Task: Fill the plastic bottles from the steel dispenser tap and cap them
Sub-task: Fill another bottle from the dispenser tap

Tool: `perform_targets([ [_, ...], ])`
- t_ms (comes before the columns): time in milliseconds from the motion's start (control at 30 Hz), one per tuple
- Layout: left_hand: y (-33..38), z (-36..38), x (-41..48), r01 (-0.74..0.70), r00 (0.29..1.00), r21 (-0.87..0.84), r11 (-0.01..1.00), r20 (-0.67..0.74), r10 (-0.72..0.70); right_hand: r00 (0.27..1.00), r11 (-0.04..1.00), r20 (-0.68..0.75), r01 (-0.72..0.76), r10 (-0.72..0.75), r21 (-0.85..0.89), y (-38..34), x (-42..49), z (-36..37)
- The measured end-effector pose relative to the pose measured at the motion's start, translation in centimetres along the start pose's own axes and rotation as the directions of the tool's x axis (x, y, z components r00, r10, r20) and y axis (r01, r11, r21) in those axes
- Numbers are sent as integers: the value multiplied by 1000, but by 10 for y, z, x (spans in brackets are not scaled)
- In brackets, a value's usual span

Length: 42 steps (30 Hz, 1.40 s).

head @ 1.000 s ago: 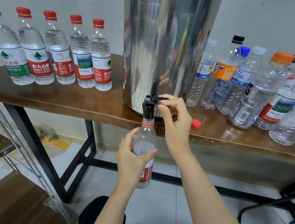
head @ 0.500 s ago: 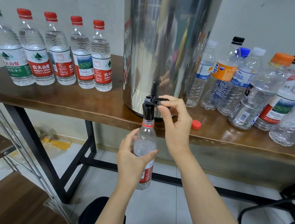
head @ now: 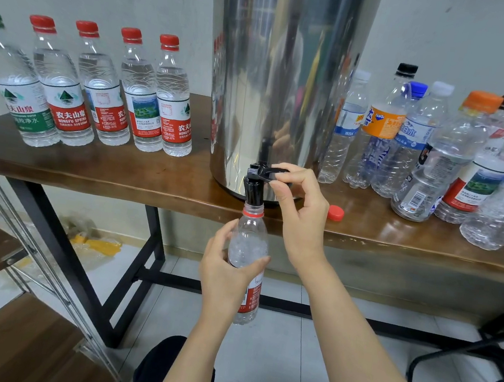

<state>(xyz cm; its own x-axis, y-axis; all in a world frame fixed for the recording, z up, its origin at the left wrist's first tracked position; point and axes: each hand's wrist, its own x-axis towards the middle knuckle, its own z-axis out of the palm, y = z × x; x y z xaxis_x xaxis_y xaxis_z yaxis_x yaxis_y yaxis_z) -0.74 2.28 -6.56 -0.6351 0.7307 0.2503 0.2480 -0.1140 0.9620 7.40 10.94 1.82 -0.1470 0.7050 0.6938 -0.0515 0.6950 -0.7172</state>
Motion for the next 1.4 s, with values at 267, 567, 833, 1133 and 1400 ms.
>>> perform_targets([
  [267, -2, 1, 1, 7, 1000, -17, 1000, -3, -7, 1000, 1000, 4, -12, 12, -12, -2, 0, 0],
  [567, -1, 1, 2, -18, 1000, -24, 1000, -6, 18, 995, 981, 68, 85, -75, -173, -6, 1, -10],
  [833, -5, -2, 4, -27, 1000, -26, 999, -1, 27, 894, 721, 132, 427, -429, -546, -9, -3, -18],
  [1133, -6, -1, 5, -27, 1000, -33, 999, 5, 28, 790, 533, 173, 540, -588, -651, -13, 3, -20],
  [1400, -6, -1, 7, -24, 1000, -50, 998, 9, 25, 727, 444, 321, 645, -607, -622, -31, 27, -27],
])
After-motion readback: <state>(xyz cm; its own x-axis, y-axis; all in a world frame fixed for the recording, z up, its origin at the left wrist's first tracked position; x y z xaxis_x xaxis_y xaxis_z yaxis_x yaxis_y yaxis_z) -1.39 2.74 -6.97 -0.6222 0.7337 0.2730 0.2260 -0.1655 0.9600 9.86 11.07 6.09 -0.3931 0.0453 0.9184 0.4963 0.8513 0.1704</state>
